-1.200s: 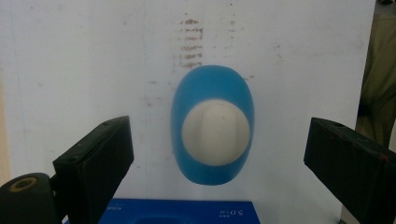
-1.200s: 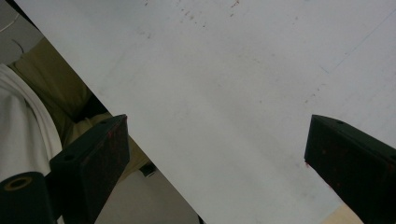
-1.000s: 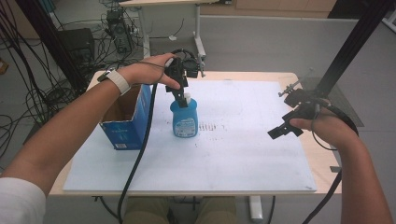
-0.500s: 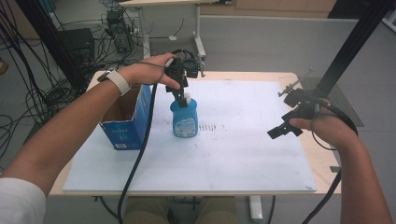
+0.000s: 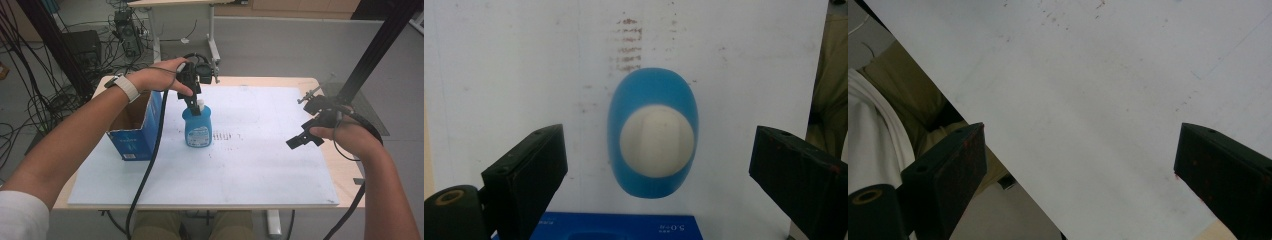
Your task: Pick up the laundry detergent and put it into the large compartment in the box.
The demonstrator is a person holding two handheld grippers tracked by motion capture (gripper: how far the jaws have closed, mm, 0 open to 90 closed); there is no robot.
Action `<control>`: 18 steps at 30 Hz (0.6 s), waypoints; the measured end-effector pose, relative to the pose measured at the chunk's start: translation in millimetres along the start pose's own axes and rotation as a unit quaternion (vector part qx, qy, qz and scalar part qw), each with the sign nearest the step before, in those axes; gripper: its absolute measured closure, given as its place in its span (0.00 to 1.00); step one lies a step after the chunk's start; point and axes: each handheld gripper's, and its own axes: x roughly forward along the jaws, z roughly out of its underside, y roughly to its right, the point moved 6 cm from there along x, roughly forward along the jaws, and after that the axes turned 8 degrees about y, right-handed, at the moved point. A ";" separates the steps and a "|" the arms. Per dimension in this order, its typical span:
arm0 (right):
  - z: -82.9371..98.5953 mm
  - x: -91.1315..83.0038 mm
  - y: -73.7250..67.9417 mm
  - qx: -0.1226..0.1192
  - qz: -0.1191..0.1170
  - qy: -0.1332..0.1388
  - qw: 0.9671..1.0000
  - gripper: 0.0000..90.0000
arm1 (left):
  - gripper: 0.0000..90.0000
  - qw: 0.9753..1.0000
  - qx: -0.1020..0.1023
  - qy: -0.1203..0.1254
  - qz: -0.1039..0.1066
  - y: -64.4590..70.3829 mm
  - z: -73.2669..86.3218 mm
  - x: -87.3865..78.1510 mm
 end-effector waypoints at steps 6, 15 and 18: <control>0.2 -0.1 -0.1 0.000 0.000 0.000 1.000 0.07 | 0.10 1.000 0.000 -0.001 0.001 0.0 0.0 0.8; 1.0 2.0 0.8 0.000 -0.001 0.000 1.000 0.08 | 0.09 1.000 -0.001 0.000 0.001 0.8 0.6 6.4; 1.2 2.1 0.7 0.000 -0.001 0.001 1.000 0.08 | 0.09 1.000 -0.002 0.000 0.002 0.8 1.0 8.8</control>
